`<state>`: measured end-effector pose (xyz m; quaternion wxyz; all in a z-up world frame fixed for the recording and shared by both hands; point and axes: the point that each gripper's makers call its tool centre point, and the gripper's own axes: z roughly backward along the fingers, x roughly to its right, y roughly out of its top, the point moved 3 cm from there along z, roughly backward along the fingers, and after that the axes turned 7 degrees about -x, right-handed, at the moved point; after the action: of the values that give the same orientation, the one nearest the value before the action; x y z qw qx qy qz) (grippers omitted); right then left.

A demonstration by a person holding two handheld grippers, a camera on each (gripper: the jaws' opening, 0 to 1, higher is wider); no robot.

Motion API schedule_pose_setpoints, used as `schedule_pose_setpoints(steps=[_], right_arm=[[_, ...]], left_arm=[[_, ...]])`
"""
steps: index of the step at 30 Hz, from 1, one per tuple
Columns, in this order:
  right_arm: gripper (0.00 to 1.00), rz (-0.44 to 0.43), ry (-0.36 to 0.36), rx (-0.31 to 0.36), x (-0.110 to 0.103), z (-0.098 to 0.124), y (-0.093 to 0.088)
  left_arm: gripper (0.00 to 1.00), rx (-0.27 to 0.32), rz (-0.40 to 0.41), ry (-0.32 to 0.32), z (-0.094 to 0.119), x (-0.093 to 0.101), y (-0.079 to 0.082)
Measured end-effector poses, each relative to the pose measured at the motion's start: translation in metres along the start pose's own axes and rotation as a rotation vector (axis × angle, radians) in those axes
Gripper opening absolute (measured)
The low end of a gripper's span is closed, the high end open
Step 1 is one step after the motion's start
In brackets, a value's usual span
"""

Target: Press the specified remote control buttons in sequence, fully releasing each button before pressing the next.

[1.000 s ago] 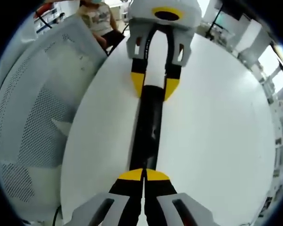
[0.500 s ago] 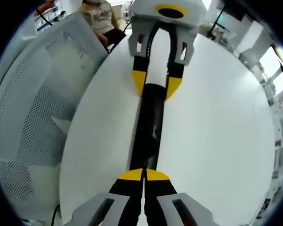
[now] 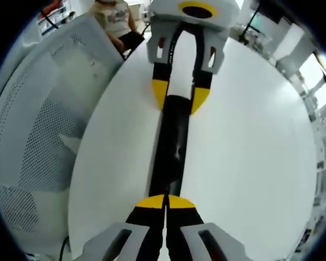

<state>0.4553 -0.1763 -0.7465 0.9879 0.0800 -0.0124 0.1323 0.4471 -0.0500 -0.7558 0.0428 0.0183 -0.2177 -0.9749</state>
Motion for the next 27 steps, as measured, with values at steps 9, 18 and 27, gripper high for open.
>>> schedule_pose_setpoints(steps=[9,18,27], right_arm=[[0.00,0.025,-0.006,-0.041,-0.0003,-0.0010,0.0012],[0.00,0.031,-0.022,-0.050,-0.0007,-0.0008,0.0009],[0.00,0.029,-0.022,-0.041,-0.0004,0.0000,0.0010]], left_arm=[[0.23,-0.005,0.002,0.002,0.0008,0.0014,0.0007],[0.23,-0.009,0.000,0.001,0.0015,0.0025,0.0014],[0.23,-0.013,-0.003,0.000,0.0012,0.0016,0.0017]])
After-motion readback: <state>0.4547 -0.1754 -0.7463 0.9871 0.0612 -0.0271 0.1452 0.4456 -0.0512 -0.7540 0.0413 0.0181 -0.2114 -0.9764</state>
